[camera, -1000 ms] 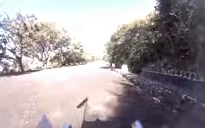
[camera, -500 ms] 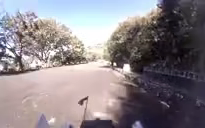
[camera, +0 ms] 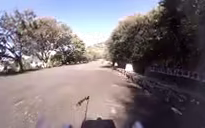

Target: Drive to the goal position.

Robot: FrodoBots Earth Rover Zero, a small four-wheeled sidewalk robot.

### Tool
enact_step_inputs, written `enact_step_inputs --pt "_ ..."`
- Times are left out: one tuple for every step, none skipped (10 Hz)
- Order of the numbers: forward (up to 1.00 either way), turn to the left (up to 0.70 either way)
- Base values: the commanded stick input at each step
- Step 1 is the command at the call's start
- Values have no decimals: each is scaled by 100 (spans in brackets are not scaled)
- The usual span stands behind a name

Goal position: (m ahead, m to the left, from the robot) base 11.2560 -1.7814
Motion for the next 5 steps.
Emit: enact_step_inputs --pt "50 0" --pt "50 0" --pt "50 0" --pt "50 0" --pt "50 0"
